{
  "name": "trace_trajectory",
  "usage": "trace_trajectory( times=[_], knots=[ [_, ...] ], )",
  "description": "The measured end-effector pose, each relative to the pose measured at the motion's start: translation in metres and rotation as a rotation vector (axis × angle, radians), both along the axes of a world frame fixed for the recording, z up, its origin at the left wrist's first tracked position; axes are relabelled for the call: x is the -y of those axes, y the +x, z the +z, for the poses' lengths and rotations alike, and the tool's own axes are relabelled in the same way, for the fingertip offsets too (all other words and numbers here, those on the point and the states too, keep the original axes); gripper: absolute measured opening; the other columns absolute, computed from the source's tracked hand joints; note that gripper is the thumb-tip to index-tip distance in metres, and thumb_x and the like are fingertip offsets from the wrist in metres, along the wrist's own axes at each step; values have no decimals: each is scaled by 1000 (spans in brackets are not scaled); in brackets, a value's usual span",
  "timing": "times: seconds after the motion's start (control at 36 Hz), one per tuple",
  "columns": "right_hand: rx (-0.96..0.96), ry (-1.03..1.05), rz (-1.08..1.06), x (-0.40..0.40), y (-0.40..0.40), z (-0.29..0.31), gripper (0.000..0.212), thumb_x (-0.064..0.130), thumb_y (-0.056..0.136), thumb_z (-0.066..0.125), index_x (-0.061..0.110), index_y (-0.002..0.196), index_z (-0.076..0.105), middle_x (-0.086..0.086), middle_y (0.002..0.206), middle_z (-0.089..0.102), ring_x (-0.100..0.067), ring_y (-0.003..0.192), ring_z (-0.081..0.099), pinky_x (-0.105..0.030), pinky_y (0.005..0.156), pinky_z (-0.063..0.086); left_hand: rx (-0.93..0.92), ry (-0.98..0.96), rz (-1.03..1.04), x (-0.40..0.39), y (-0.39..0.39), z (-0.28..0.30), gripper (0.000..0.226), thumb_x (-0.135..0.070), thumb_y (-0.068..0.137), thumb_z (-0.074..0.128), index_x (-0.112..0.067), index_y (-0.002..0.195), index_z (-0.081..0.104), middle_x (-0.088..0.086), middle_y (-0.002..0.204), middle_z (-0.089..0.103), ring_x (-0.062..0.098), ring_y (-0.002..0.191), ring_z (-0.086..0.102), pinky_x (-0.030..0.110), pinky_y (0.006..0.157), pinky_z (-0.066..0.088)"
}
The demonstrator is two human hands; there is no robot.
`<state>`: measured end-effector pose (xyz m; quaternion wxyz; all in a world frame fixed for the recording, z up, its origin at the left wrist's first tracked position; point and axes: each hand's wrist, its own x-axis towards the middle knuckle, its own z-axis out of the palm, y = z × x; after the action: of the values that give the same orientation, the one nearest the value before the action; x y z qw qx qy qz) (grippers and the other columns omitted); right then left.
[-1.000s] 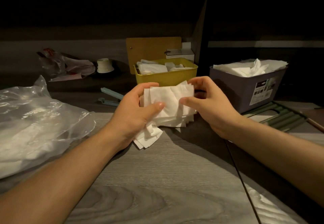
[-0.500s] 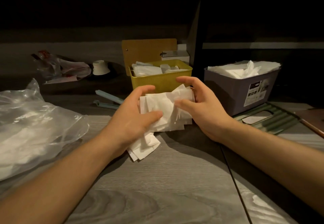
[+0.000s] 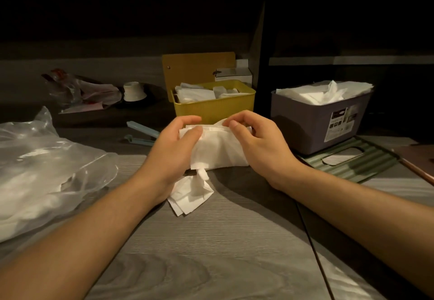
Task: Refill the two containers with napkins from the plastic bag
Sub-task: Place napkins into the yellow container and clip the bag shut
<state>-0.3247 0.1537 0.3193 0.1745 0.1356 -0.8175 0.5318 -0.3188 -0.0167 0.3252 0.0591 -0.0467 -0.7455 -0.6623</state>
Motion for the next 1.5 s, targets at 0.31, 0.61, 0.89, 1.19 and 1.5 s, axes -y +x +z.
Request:
trace_trajectory(
  times=[0.31,0.61,0.89,1.19,1.5],
  knots=[
    [26,195,248,-4,8,0,72,3,91,64,33,148,33,21,134,43,33,101,41,4,80,38,-108,-143,-166,11,-1,-5,74,5,87,68,-37,143,43,1,117,65,12,89,72,29,72,59],
    [-40,48,100,-2,2,1,23,30,101,58,27,123,65,21,104,65,13,97,57,-7,81,44,-120,-111,-159,15,1,-7,51,-4,90,69,-32,131,55,-1,118,68,15,98,73,41,80,63],
    [140,-209,24,-4,-11,6,13,19,93,67,21,85,77,6,87,74,-9,93,66,-25,82,51,-132,-139,-182,14,0,-8,34,-4,88,73,-25,112,62,6,101,69,22,85,71,43,71,62],
    [385,-613,124,-13,-15,10,12,9,95,63,8,96,75,-13,105,74,-31,102,70,-48,90,59,-106,-150,-197,15,2,-7,31,-7,88,73,-27,108,60,5,109,68,19,90,72,43,71,64],
    [403,-508,241,-8,-11,9,17,15,100,56,14,91,70,-3,91,71,-19,84,68,-31,65,56,-107,-121,-167,14,-3,-9,82,-9,86,76,-48,143,32,-3,119,65,13,99,71,34,79,62]
  ],
)
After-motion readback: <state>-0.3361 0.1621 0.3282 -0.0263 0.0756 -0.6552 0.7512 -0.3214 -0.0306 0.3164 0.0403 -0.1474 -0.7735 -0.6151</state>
